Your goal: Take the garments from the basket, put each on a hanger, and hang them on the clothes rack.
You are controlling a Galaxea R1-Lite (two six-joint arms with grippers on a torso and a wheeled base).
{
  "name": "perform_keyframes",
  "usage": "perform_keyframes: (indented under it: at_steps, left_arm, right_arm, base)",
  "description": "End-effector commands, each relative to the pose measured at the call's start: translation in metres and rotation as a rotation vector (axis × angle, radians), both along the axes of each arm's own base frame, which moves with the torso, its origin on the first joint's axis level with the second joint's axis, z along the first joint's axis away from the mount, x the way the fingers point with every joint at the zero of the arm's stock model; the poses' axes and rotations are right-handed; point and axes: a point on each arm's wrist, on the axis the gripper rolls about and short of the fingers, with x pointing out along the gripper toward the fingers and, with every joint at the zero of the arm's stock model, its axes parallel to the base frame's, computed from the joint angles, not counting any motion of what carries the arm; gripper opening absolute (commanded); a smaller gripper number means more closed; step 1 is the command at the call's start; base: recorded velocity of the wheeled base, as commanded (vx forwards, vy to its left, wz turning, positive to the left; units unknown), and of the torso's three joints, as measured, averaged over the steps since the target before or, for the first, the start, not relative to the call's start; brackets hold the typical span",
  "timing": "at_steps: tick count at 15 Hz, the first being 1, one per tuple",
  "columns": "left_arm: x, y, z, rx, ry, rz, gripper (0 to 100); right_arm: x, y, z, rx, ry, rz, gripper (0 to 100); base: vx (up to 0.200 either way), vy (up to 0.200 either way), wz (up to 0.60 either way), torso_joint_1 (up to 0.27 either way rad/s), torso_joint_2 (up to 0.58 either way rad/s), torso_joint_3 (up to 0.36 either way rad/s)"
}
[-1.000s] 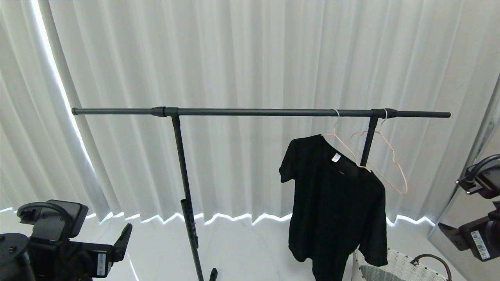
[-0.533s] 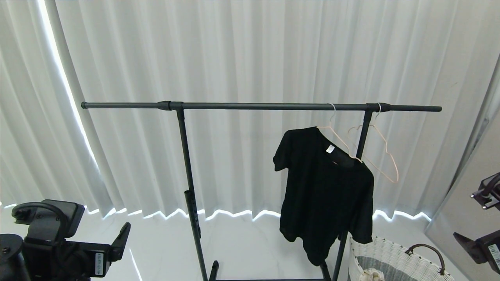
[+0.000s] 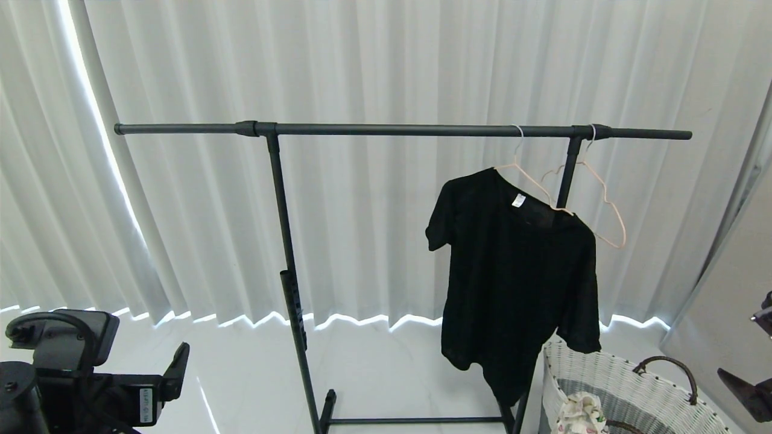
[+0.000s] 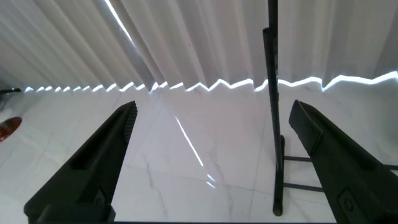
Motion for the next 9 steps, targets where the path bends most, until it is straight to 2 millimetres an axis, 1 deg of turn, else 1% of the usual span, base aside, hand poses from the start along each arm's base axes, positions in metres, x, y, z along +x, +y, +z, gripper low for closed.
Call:
perform_keyframes:
  at_steps: [1, 3, 9]
  left_arm:
    - [0.000, 0.000, 0.000, -0.023, -0.013, 0.023, 100]
    - [0.000, 0.001, 0.000, -0.040, -0.021, 0.056, 100]
    - [0.000, 0.001, 0.000, -0.036, -0.021, 0.061, 100]
  right_arm:
    - [-0.004, -0.002, 0.002, -0.004, -0.017, 0.007, 100]
    - [-0.009, -0.005, 0.002, -0.016, -0.028, 0.018, 100]
    - [-0.020, -0.011, -0.005, -0.014, -0.034, 0.014, 100]
  base:
    - [0.000, 0.000, 0.00, -0.217, 0.50, 0.281]
    - [0.000, 0.000, 0.00, -0.202, 0.51, 0.283]
    - [0.000, 0.000, 0.00, -0.193, 0.48, 0.290]
